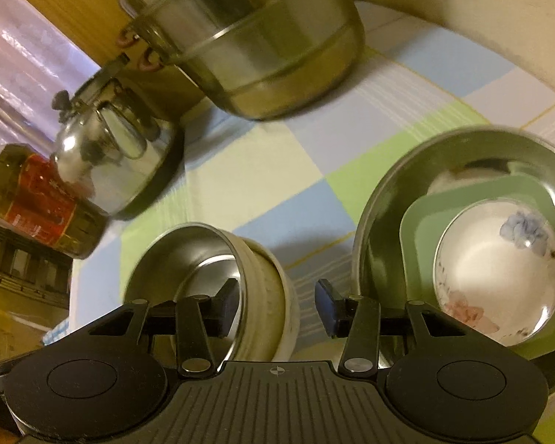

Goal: Organize plates and bowls
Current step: 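Lift the bowl stack and carry it toward the steel plate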

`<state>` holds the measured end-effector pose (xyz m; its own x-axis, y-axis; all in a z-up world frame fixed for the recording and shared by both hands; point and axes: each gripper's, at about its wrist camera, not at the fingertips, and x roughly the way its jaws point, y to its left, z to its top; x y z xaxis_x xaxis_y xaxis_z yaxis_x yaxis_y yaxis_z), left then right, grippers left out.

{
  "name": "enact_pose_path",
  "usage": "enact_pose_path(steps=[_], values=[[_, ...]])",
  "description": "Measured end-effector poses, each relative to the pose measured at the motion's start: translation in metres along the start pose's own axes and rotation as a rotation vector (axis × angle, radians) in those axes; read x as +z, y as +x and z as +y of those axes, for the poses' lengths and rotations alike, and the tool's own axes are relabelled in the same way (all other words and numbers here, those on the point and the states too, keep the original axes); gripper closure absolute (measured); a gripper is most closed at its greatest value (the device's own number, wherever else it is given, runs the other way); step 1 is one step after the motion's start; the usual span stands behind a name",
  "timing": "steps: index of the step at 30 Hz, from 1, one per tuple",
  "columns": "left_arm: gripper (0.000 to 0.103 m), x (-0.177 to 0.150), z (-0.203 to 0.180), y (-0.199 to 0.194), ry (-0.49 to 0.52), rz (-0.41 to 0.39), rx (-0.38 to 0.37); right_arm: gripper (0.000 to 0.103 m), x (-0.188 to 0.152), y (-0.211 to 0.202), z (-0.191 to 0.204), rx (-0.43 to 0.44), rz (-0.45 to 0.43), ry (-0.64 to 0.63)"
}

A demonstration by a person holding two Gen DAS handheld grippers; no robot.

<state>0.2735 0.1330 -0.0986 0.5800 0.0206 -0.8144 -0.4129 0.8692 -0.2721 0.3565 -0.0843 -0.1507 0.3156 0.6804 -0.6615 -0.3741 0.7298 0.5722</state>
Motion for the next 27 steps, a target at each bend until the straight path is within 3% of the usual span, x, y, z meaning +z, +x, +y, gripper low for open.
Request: enact_pose_path(steps=[4, 6, 10, 18, 27], values=[[0.07, -0.001, -0.001, 0.001, 0.009, -0.003, 0.003, 0.058, -0.001, 0.005, -0.002, 0.005, 0.013, 0.016], [0.071, 0.0, 0.0, 0.001, 0.008, -0.002, 0.001, 0.065, -0.002, 0.007, -0.001, 0.018, 0.023, 0.024], [0.072, 0.0, 0.0, 0.0, 0.003, -0.002, -0.001, 0.068, -0.003, 0.008, 0.004, -0.009, 0.023, 0.016], [0.072, -0.006, 0.0, -0.003, 0.009, 0.011, -0.008, 0.069, -0.008, 0.003, 0.004, -0.03, 0.048, 0.022], [0.072, -0.036, -0.017, -0.018, 0.066, 0.042, -0.019, 0.069, -0.035, -0.023, -0.009, -0.044, 0.081, 0.036]])
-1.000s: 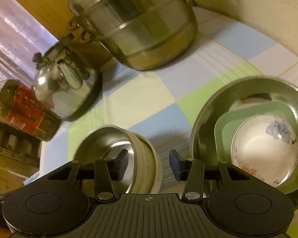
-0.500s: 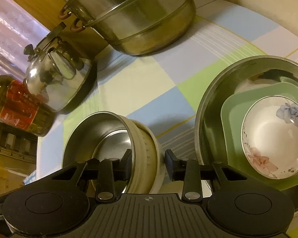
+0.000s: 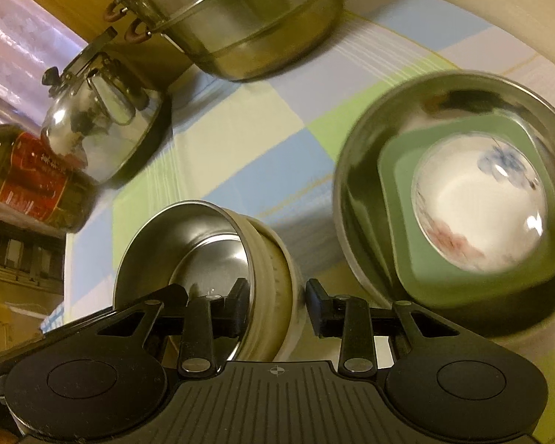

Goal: Organize plates and bowls
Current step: 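Lift the bowl stack and carry it toward the steel plate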

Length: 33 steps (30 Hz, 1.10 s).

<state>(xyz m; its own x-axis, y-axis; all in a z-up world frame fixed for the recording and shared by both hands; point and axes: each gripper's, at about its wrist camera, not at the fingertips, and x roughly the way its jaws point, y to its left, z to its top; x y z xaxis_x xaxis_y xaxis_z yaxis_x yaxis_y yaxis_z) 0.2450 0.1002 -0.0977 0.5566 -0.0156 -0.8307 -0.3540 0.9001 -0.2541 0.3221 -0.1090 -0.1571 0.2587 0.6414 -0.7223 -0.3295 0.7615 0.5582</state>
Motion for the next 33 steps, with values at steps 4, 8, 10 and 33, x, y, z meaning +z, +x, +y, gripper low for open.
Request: enact_pose_path(steps=[4, 8, 10, 33], values=[[0.072, -0.019, -0.015, -0.008, 0.039, 0.019, -0.01, 0.069, -0.018, -0.016, -0.011, -0.01, 0.015, 0.006], [0.072, -0.036, -0.029, -0.014, 0.065, 0.036, -0.026, 0.069, -0.036, -0.032, -0.019, -0.026, 0.026, 0.014], [0.072, -0.045, -0.037, -0.016, 0.086, 0.042, -0.033, 0.069, -0.047, -0.041, -0.026, -0.033, 0.026, 0.026], [0.081, -0.082, -0.09, -0.02, 0.233, 0.058, -0.079, 0.073, -0.097, -0.097, -0.059, -0.164, -0.077, 0.055]])
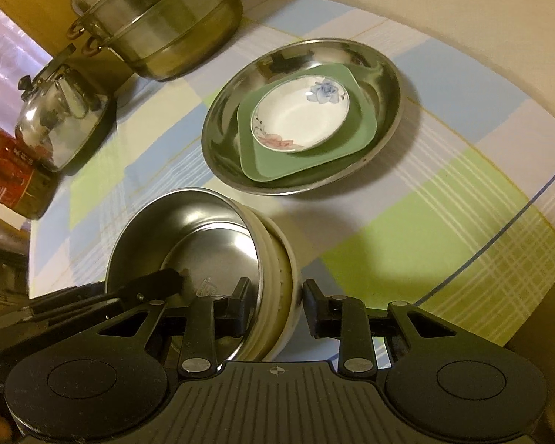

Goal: Organize plates and bowls
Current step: 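Lift the bowl stack and carry it toward the steel plate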

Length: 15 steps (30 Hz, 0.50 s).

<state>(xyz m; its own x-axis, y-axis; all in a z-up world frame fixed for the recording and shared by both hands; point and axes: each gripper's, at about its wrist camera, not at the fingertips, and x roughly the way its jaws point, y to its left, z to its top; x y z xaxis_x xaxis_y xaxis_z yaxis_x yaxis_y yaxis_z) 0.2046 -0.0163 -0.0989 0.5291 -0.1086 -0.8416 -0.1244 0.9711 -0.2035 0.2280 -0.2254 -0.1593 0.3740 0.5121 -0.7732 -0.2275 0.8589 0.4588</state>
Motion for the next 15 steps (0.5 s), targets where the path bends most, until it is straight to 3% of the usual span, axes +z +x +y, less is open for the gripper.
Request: enact_pose_path(steps=[5, 15], values=[[0.082, -0.0035, -0.0078, 0.0013, 0.058, 0.0, 0.039, 0.075, -0.0031, 0.0015, 0.0065, -0.032, -0.015, -0.027], [0.083, -0.005, -0.0025, 0.0057, 0.037, 0.023, 0.027, 0.076, -0.0018, 0.0055, -0.0016, -0.013, -0.013, 0.027]])
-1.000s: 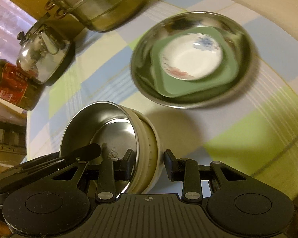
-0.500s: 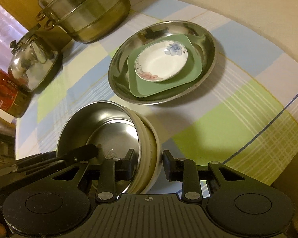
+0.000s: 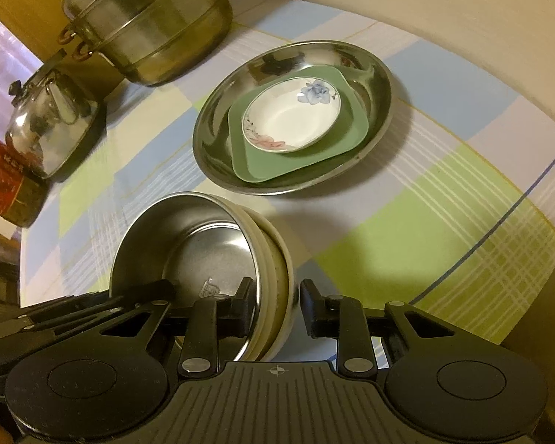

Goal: Organize plates and bowls
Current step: 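Lift the bowl stack and carry it toward the steel plate, then lower the bowl stack onto the green plate inside the steel plate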

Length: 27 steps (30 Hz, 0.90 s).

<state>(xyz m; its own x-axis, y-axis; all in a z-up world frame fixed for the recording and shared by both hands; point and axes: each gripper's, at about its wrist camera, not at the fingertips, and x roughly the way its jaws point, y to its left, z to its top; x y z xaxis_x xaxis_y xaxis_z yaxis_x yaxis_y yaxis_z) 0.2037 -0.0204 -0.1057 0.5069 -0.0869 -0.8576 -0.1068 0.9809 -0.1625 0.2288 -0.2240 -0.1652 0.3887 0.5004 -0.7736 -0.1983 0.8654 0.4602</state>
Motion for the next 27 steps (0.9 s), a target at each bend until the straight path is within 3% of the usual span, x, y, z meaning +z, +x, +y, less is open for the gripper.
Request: enact_pose_path(steps=[27], values=[[0.083, 0.0024, -0.0041, -0.0039, -0.004, -0.004, -0.007, 0.08, 0.0036, -0.0016, -0.0056, 0.008, 0.009, 0.02]])
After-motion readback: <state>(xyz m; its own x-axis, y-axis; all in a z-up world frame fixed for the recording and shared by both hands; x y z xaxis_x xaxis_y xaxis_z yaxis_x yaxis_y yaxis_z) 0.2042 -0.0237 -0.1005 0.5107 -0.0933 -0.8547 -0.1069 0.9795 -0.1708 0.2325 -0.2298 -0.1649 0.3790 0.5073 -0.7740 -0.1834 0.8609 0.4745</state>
